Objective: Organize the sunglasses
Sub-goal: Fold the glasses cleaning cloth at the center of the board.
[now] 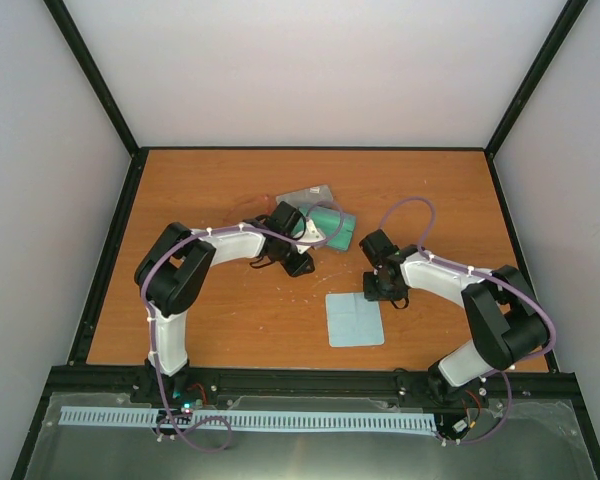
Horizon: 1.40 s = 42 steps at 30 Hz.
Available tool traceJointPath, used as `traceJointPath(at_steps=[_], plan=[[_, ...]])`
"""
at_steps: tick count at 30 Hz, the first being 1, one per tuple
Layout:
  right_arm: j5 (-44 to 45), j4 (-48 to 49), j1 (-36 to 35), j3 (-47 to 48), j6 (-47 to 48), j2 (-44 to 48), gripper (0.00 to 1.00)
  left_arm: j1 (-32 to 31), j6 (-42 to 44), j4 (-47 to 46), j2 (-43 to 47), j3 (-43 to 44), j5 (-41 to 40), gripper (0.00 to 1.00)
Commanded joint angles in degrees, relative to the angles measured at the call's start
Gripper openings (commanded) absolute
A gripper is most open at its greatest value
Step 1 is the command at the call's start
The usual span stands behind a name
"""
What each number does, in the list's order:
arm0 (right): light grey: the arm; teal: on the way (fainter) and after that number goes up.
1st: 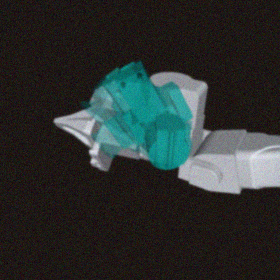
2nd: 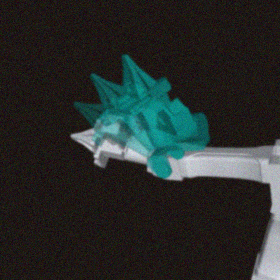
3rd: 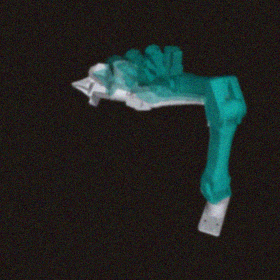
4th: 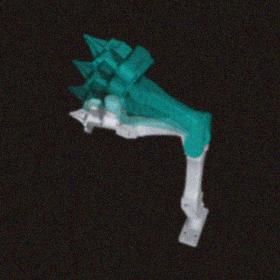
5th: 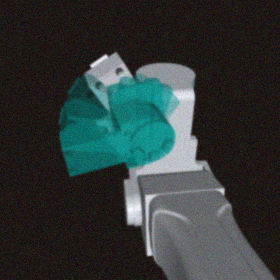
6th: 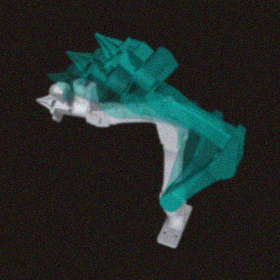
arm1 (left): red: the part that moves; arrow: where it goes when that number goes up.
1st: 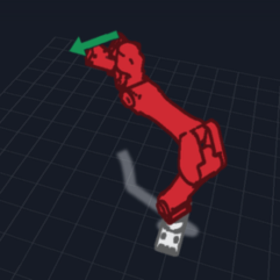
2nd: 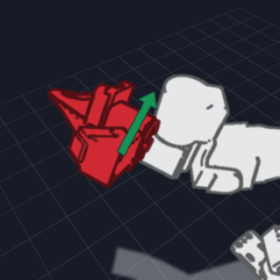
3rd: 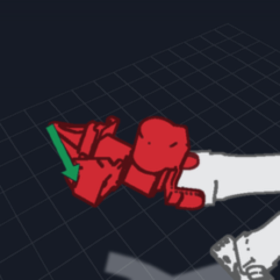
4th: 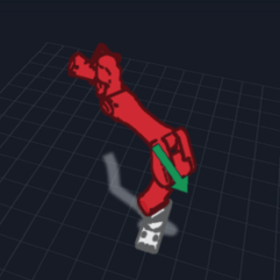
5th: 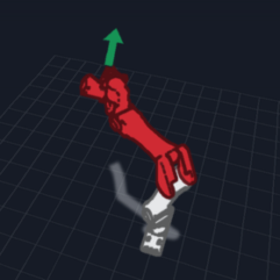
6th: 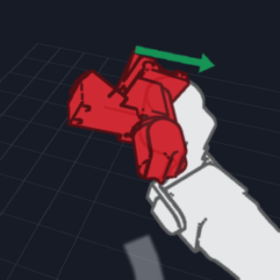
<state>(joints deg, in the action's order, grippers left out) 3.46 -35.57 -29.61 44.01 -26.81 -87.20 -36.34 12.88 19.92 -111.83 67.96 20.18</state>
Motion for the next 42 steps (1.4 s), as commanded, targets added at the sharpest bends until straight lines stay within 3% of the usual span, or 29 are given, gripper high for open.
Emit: traceJointPath(at_steps=[1,11,18,25,42], plan=[[-2.8,-2.2,-0.6,-0.3,-0.4,-0.5,0.34,-0.1,-1.1,-0.1,1.5,-0.4,1.4,0.35],[-3.8,-0.2,-5.4,-1.3,-3.6,-5.0,0.24,-0.2,-1.5,-0.1,2.5,-1.2,1.5,0.35],[-2.4,-1.5,-5.6,-1.2,-4.0,-5.4,0.03,-1.2,-1.8,0.9,2.6,-1.7,3.9,0.38],[-1.1,-2.1,-5.5,-0.3,-4.5,-4.8,0.03,-5.0,-1.4,1.8,3.5,-1.7,6.1,0.5],[-1.5,-2.1,-5.5,1.4,-4.5,-5.9,0.03,-9.8,-0.8,1.2,-0.3,-3.1,5.6,0.46]])
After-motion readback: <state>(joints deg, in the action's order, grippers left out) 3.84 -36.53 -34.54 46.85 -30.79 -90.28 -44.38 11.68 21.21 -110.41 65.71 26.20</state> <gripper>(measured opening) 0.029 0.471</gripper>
